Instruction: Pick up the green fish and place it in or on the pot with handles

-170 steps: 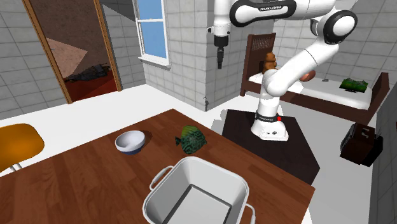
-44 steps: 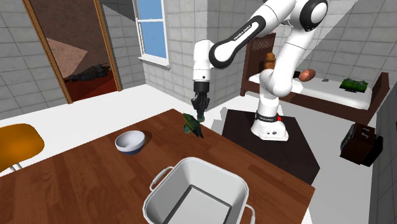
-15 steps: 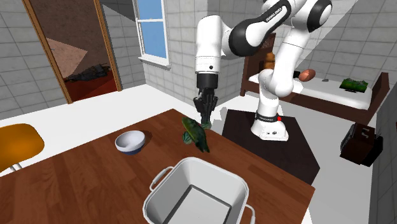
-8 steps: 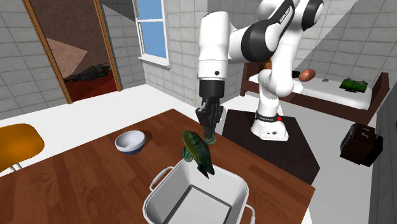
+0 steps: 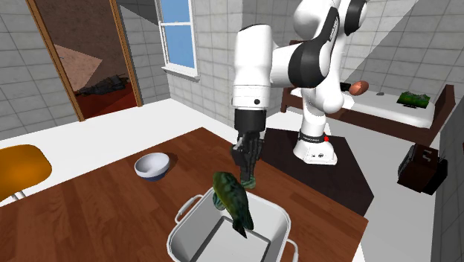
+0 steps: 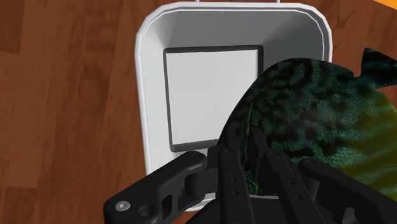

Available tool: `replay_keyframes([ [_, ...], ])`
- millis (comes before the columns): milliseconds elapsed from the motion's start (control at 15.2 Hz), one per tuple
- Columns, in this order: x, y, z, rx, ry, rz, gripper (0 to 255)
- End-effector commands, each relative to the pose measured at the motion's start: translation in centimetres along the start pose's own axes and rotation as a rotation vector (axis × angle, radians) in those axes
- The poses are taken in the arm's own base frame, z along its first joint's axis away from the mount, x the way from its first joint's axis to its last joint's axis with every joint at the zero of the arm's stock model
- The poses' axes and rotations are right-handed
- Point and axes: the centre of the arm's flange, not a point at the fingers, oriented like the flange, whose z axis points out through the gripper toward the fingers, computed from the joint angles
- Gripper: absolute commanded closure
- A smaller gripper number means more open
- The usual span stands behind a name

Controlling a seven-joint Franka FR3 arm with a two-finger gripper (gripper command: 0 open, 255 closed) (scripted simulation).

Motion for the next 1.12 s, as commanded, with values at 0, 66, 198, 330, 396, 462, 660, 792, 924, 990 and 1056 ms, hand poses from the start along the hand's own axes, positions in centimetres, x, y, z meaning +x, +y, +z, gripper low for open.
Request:
replay_keyframes([
  [0,0.1,0.3,0.9,0.001,0.001,0.000,255],
  [66,0.2,0.5,1.4,0.001,0.001,0.000,255],
  [198,0.3,0.8,2.4,0.001,0.001,0.000,255],
  [330,0.5,1.1,3.4,0.001,0.001,0.000,255],
  [396,0.6,1.2,3.9,0.001,0.001,0.000,255],
  [462,0.7,1.4,4.4,0.001,0.001,0.000,255],
  [660,0.9,1.9,5.9,0.001,0.001,0.000,255],
  [792,0.9,1.9,6.0,0.001,0.001,0.000,255],
  [924,1.0,1.9,6.0,0.001,0.001,0.000,255],
  [990,1.0,1.9,6.0,0.001,0.001,0.000,255],
  [1056,1.0,1.9,6.0,0.001,0.001,0.000,255],
])
